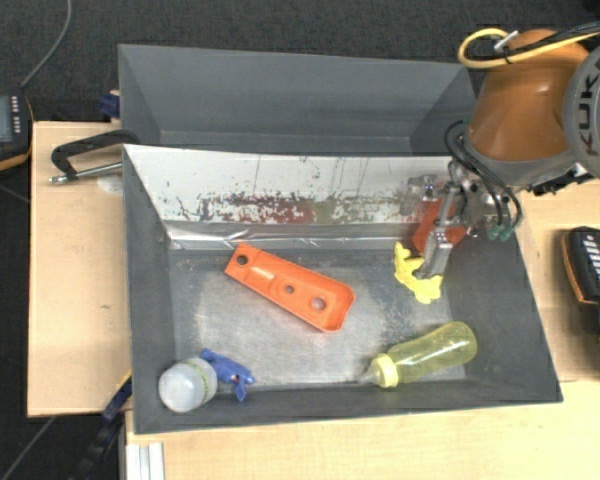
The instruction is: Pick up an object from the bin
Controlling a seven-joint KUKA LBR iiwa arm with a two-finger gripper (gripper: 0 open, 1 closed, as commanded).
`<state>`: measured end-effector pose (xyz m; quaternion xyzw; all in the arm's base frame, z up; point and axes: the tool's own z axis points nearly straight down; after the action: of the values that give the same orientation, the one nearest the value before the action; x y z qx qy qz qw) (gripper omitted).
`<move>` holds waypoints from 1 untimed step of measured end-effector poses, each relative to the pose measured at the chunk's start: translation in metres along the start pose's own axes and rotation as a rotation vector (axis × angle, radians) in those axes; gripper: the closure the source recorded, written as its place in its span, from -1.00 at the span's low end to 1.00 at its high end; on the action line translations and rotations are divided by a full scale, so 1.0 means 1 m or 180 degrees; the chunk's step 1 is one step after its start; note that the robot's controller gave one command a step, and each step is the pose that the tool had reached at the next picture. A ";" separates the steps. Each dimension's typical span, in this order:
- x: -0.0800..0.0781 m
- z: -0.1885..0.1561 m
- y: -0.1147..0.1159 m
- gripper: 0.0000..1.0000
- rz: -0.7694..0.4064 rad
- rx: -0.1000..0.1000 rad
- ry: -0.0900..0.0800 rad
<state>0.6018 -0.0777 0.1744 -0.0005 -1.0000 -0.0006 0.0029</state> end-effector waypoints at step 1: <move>0.000 -0.003 0.000 -1.00 -0.0002 0.0001 -0.0011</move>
Offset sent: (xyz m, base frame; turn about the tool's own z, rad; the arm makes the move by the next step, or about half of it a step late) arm -0.0123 0.0308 0.0088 -0.1484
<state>0.6020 -0.0775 0.1772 -0.0003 -1.0000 -0.0005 0.0013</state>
